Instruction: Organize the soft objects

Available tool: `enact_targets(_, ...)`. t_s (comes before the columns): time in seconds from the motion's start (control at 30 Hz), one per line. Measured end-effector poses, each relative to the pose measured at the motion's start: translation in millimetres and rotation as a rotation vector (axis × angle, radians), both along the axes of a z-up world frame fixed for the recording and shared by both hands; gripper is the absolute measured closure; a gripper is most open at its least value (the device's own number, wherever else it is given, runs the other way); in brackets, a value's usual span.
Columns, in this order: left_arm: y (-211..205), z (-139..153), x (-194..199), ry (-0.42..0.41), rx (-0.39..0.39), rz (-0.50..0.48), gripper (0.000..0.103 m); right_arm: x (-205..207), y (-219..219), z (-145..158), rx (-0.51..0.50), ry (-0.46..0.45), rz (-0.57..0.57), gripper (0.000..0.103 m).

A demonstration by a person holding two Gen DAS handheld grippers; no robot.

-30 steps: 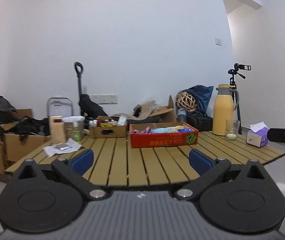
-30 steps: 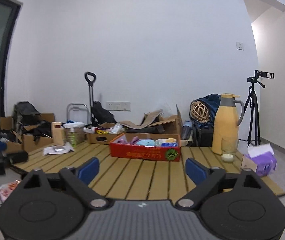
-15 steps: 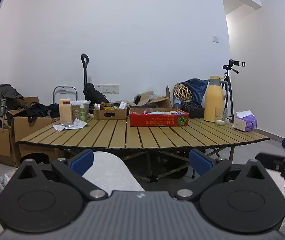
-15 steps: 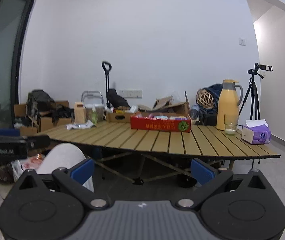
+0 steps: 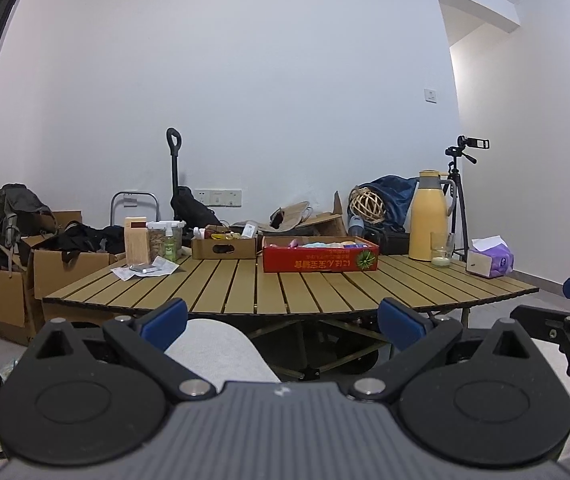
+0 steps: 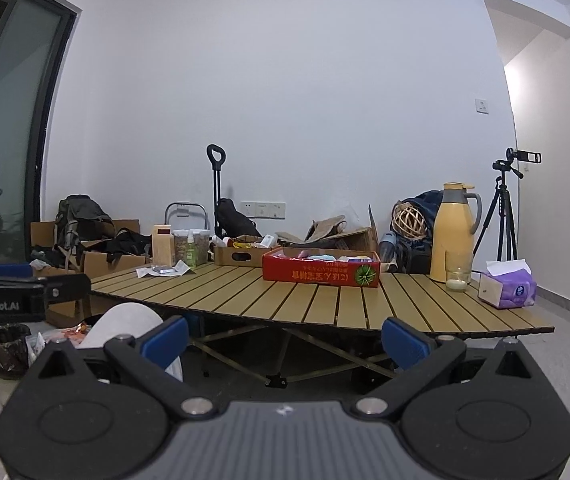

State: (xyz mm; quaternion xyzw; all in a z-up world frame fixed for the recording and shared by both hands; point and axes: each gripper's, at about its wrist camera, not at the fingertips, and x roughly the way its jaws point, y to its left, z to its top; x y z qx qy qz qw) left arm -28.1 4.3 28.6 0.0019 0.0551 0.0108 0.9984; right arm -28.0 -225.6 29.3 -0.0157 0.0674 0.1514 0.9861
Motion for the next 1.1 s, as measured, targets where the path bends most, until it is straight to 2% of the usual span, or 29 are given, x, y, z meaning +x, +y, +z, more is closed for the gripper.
enact_targets(1.1,-0.1,-2.7,-1.2,-0.005,0.007,-0.017,0.000,1.2,1.9,-4.0,0.004,0.004,0.016,0.000)
